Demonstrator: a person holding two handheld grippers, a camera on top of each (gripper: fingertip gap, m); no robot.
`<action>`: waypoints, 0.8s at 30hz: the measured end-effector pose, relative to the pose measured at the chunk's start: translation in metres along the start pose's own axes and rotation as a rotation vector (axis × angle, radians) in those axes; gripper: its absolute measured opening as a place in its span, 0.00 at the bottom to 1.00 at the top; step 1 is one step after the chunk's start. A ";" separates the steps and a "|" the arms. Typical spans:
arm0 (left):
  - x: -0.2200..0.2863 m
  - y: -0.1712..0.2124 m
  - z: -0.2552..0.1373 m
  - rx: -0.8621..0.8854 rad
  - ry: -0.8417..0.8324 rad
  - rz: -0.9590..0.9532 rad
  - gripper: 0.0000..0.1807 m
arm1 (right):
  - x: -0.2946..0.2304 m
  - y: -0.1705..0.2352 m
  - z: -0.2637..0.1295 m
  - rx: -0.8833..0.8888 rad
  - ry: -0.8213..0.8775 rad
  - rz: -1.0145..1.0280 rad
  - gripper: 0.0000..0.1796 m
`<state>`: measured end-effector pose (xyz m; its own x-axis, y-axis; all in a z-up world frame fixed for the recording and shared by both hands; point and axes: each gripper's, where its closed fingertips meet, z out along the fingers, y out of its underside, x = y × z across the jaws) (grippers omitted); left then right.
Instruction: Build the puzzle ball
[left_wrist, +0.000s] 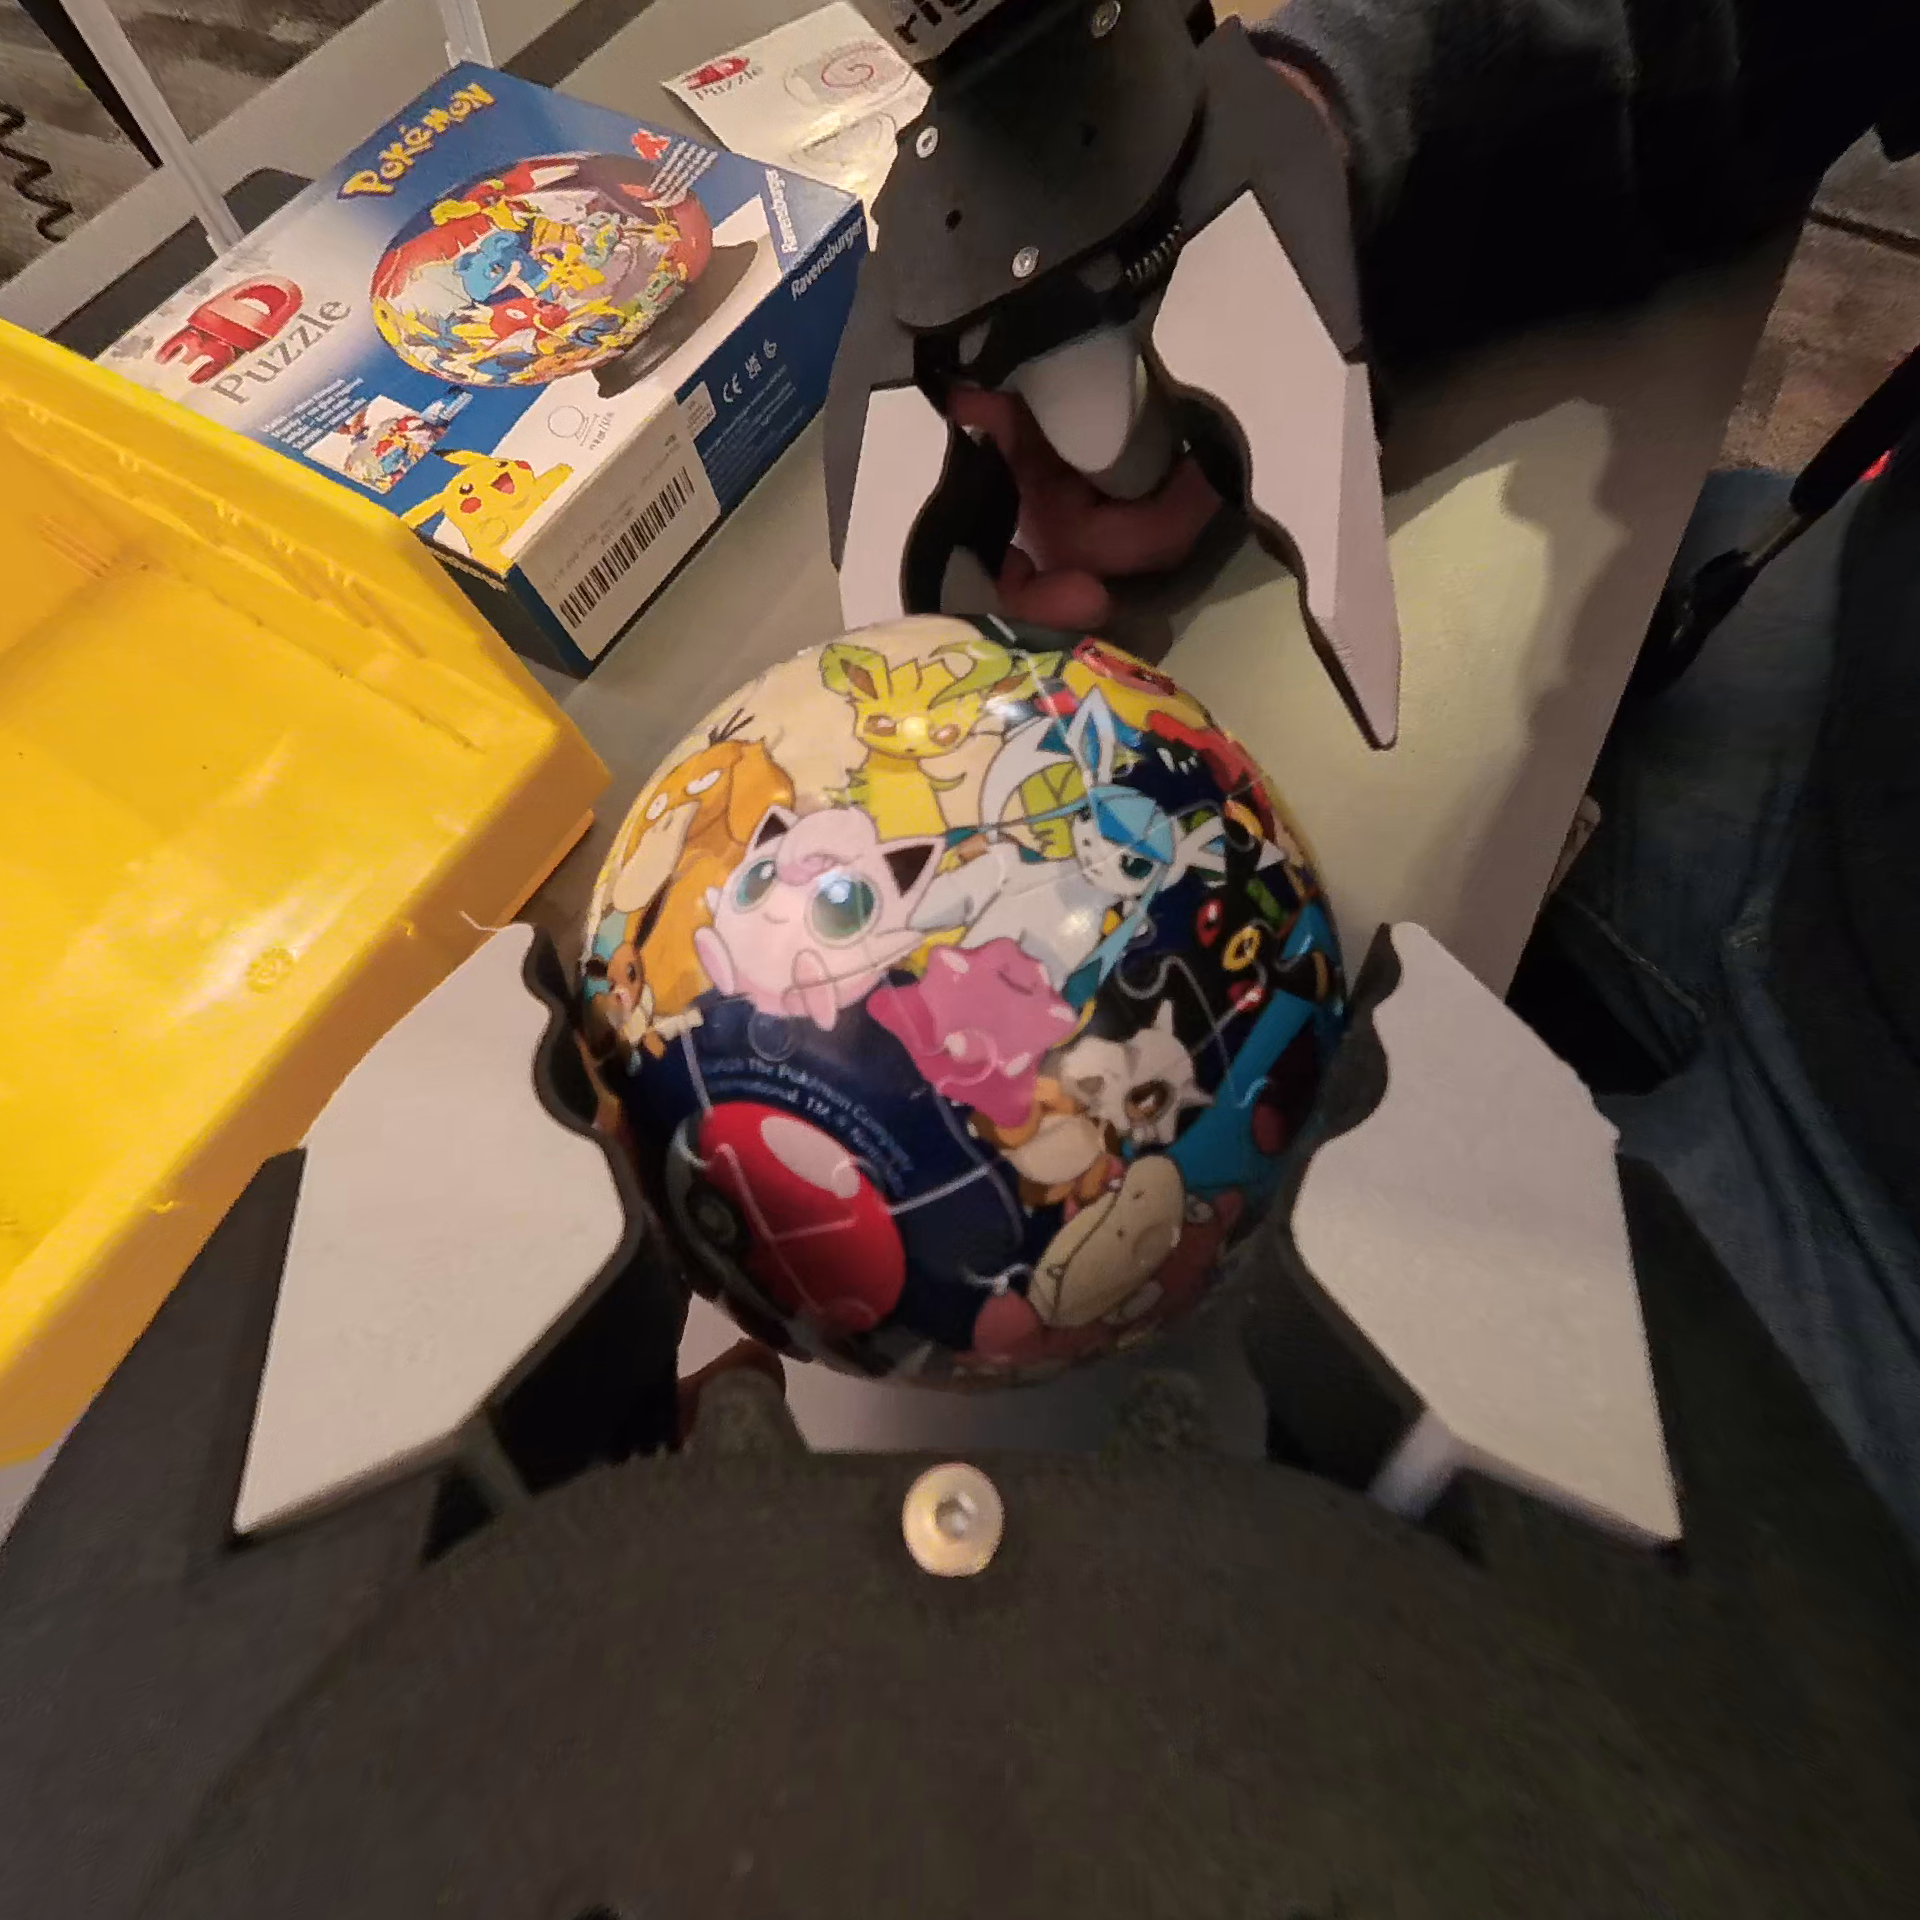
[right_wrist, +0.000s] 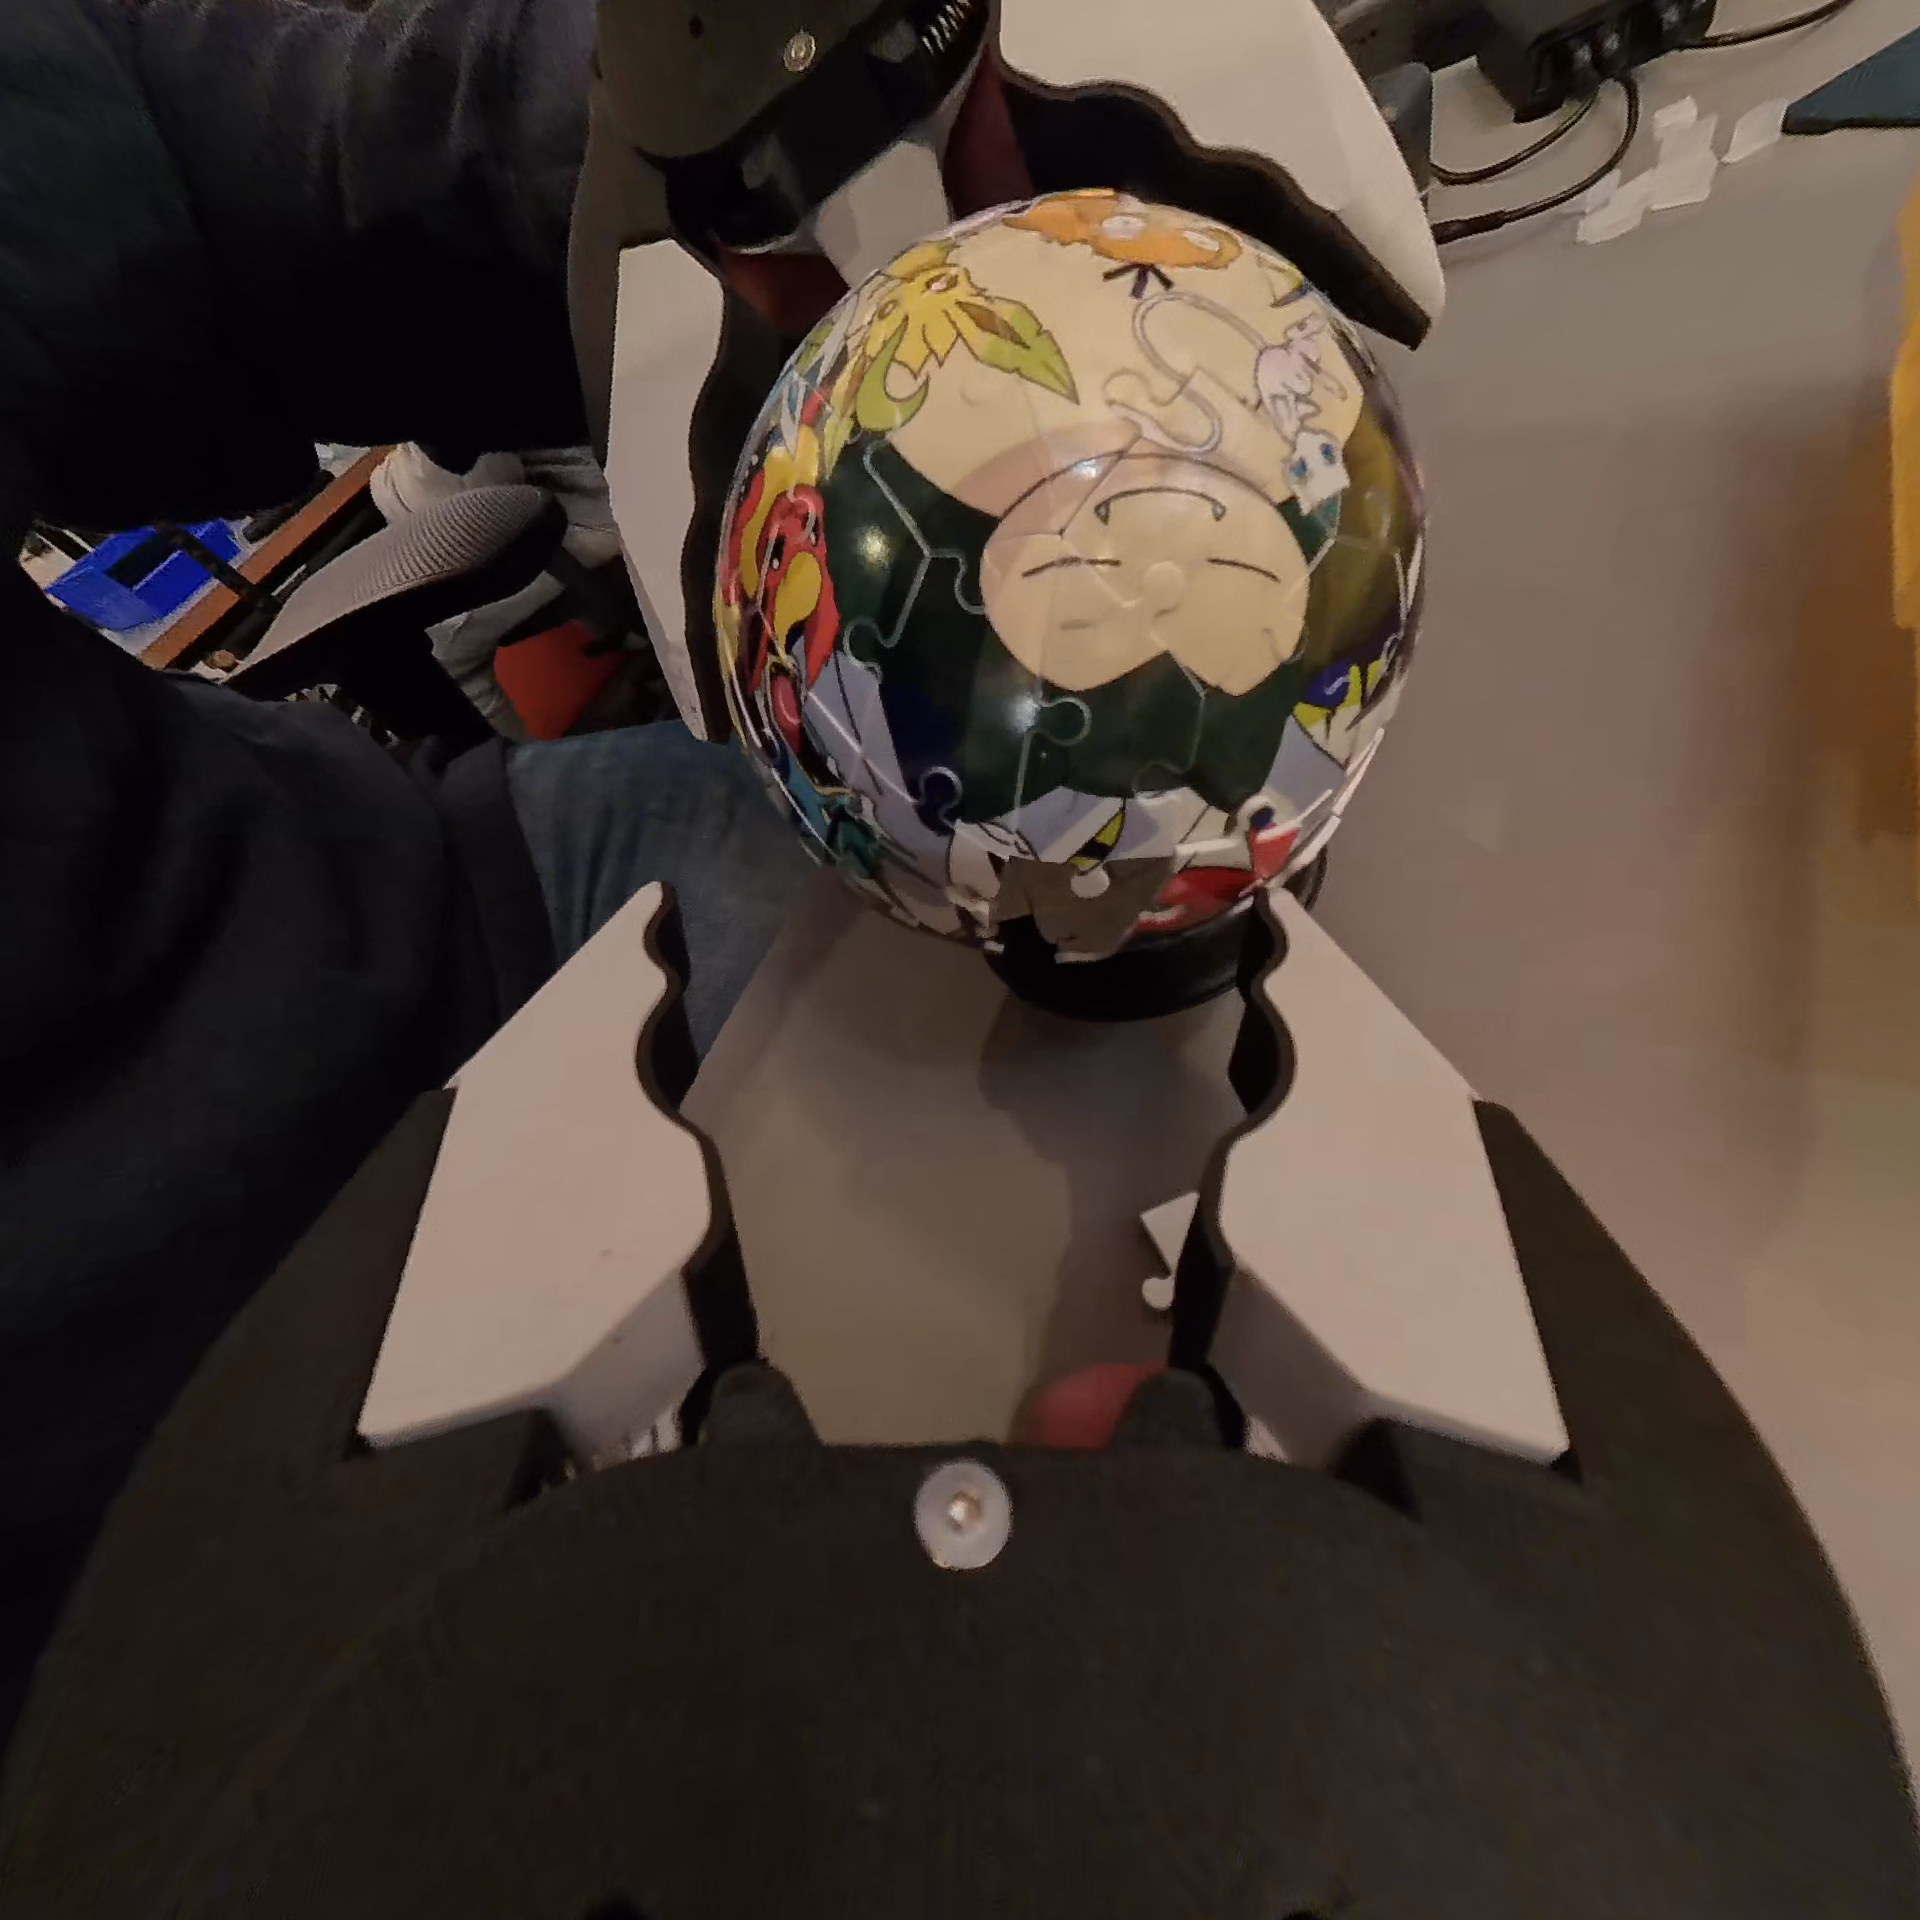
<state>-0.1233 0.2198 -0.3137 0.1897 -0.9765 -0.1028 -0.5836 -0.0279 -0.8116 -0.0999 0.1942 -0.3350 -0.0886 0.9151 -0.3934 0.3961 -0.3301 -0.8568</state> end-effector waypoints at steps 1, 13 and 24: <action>0.000 0.000 0.000 0.008 -0.003 -0.003 0.76 | 0.000 0.000 0.001 0.000 0.001 -0.005 0.58; -0.002 0.002 -0.006 0.102 -0.019 -0.058 0.76 | 0.000 0.001 0.005 -0.021 0.002 -0.023 0.56; -0.003 0.001 -0.009 0.183 -0.021 -0.106 0.75 | 0.001 0.001 0.007 -0.027 0.006 -0.032 0.55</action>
<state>-0.1322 0.2211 -0.3090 0.2594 -0.9655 -0.0216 -0.4065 -0.0889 -0.9093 -0.1062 0.1928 -0.3383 -0.0959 0.9264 -0.3641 0.4174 -0.2947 -0.8596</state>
